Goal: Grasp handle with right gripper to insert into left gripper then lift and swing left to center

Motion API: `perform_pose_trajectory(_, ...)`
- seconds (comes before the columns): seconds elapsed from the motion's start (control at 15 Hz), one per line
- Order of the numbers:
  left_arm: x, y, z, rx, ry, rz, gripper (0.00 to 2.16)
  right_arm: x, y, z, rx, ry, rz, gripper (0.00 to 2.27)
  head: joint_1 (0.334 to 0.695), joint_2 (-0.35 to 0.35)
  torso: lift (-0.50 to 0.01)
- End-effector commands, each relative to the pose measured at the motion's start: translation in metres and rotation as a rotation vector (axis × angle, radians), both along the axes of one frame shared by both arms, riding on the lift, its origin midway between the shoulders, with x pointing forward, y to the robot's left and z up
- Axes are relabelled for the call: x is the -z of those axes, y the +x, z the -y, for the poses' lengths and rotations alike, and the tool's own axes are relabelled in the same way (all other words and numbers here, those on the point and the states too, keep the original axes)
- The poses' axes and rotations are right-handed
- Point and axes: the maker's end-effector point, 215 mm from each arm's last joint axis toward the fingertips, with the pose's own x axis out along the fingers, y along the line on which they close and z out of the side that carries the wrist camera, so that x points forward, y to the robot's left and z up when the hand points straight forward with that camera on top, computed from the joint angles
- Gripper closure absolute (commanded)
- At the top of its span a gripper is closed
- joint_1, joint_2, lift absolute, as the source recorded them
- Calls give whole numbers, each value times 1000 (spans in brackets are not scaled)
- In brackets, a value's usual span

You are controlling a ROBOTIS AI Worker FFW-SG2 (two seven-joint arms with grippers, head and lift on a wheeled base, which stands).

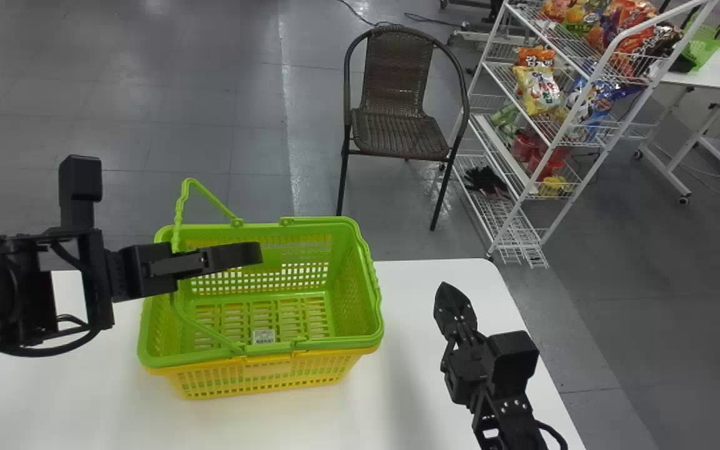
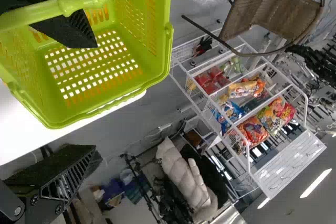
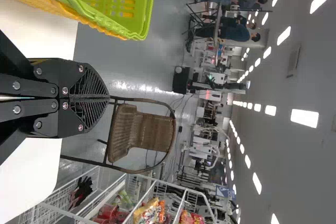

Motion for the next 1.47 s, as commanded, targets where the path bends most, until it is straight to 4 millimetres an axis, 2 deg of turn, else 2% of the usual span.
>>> perform_pose_trajectory(0.0,0,-1,2,3,-3,-1,134,11,12,-9,-35,-63,-31,2246,695,-223,0)
perform_pose_trajectory(0.27,3,-4,1,4,-6,-7,134,31,23,-28,-87,-126,-66,2246,695,-206,0)
perform_pose_trajectory(0.47,6,-9,1,8,-9,-18,134,41,33,-33,-99,-154,-82,2246,695,-190,0)
perform_pose_trajectory(1.0,3,-11,2,13,-13,-14,134,53,56,-44,-120,-192,-111,2246,695,-173,0)
perform_pose_trajectory(1.4,2,-11,2,13,-11,-11,134,57,64,-54,-138,-202,-116,2243,695,-161,0)
